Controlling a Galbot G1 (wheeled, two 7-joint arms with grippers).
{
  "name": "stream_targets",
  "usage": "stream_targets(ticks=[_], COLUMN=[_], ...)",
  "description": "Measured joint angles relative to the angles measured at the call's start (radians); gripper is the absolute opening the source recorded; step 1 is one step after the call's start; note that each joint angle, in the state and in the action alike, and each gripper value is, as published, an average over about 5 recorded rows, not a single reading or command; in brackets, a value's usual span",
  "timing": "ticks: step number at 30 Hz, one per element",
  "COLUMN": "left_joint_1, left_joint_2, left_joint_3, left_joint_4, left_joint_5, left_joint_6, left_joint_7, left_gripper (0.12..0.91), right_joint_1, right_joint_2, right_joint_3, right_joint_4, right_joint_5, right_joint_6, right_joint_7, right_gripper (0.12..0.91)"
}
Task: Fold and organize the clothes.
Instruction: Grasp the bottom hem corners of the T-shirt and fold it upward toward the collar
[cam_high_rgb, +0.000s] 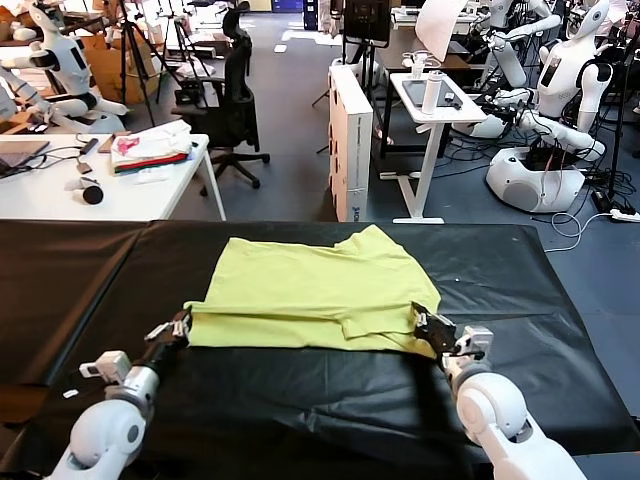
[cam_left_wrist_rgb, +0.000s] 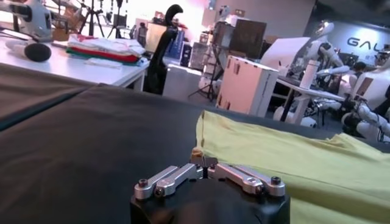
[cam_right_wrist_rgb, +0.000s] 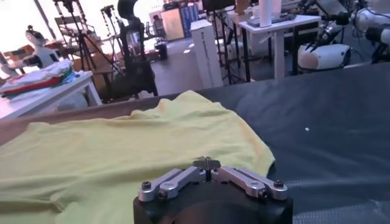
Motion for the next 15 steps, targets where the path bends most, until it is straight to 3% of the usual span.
stream_targets(ticks=[2, 4, 7, 9, 15], left_joint_1=[-0.005, -0.010, -0.018, -0.023, -0.021], left_joint_2=[-0.001, -0.002, -0.004, -0.004, -0.003], left_joint_3=[0.004, 0.009, 0.014, 0.016, 0.014], left_joint_4=[0.002, 0.004, 0.009, 0.012, 0.007], left_joint_5=[0.002, 0.005, 0.016, 0.023, 0.032], left_joint_6=[0.000, 0.001, 0.002, 0.003, 0.006], left_joint_7=[0.000, -0.001, -0.003, -0.003, -0.006], left_gripper=[0.147, 0.147, 0.154, 0.202, 0.551], right_joint_1=[0.002, -0.002, -0.013, -0.023, -0.075], right_joint_2=[0.001, 0.000, -0.006, -0.013, -0.048], right_joint_3=[0.000, 0.004, 0.014, 0.021, 0.051], right_joint_4=[-0.001, 0.004, 0.018, 0.031, 0.101], right_joint_5=[0.000, -0.001, -0.002, -0.003, -0.047], right_joint_6=[-0.001, -0.004, -0.012, -0.021, -0.061], right_joint_7=[-0.006, -0.014, -0.026, -0.032, -0.037], right_gripper=[0.152, 0.213, 0.387, 0.519, 0.851])
